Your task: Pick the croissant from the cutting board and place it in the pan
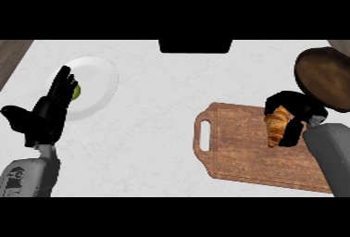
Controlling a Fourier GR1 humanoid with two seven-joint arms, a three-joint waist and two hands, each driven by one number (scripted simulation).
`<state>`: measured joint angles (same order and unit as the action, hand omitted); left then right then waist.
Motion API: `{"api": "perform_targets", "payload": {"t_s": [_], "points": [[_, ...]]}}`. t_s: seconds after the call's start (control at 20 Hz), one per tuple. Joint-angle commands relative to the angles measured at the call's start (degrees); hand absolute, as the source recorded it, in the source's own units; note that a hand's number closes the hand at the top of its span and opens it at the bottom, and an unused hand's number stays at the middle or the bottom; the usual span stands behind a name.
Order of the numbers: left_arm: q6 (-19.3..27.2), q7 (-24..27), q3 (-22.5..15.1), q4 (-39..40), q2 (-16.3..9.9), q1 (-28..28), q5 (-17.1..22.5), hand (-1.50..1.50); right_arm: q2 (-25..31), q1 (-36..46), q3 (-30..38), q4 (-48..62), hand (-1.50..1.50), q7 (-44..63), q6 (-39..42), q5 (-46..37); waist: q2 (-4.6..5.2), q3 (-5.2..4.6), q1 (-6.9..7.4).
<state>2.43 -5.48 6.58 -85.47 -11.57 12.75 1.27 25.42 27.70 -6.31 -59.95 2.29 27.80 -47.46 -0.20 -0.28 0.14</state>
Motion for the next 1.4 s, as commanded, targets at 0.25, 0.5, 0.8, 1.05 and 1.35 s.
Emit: {"api": "perform_targets", "payload": {"t_s": [0.25,0.5,0.8,1.05,1.35], "points": [[1.6,0.6,-0.7,0.5,1.7,-0.5,-1.4,0.0,-13.9,-10.3,-10.9,-22.9,1.5,14.7,5.0,-2.7,-0.29,0.2,-1.11],[2.8,0.7,-1.4,2.8,2.7,2.2,-2.8,0.0,-12.3,-18.5,-10.9,-34.1,1.5,15.6,-6.4,-8.0,-0.01,0.25,-1.33],[1.8,-0.9,-1.5,-2.1,2.2,-1.8,-1.9,0.0,-12.4,-19.1,-7.3,-48.6,1.5,17.5,-13.6,-9.8,-0.33,0.28,-0.94],[0.1,0.2,1.5,1.1,0.0,1.3,0.0,0.0,-8.8,-15.5,4.5,-52.2,1.5,15.9,-12.0,-3.7,0.1,0.27,-0.54],[1.4,-2.5,-1.3,-1.9,1.6,1.0,-2.0,0.0,-10.6,-10.0,16.6,-46.2,1.5,14.6,-14.6,6.4,0.18,0.33,-0.06]]}}
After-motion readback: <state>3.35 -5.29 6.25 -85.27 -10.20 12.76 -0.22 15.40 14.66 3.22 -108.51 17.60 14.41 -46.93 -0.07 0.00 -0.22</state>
